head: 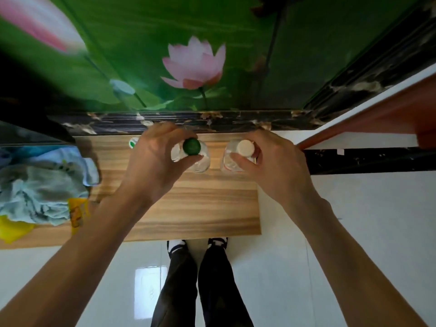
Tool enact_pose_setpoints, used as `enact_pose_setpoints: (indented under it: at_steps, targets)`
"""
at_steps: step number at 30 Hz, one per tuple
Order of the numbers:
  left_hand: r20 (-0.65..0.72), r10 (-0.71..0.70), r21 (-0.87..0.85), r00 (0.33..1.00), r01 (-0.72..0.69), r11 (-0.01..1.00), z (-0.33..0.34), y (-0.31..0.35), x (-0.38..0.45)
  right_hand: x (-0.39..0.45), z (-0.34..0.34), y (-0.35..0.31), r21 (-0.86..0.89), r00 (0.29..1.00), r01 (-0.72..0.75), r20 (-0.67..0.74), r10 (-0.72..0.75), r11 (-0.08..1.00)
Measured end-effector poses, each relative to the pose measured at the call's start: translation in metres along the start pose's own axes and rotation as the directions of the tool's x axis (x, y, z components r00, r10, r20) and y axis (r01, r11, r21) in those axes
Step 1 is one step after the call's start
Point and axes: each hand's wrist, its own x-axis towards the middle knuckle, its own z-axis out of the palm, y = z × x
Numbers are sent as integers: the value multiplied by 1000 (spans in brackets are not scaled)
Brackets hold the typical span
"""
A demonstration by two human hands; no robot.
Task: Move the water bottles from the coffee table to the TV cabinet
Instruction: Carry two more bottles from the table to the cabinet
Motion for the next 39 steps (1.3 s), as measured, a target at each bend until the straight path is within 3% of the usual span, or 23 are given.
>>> enact_pose_setpoints:
  at_steps: [7,20,29,39]
  targets:
    - [-48,-40,-20,998,39,999,47,-41,7,32,56,18,3,999,37,10,-37,999]
    - [-7,-26,51,1000,27,998,84,-85,24,67,112,15,-74,982,140,137,-129,987]
    - [28,-75,88,997,73,993,98,-96,22,72,128,17,-67,986,95,142,-85,993]
    - [23,-57,97,998,55,994,101,-100,27,69,136,10,-93,998,29,52,-24,995]
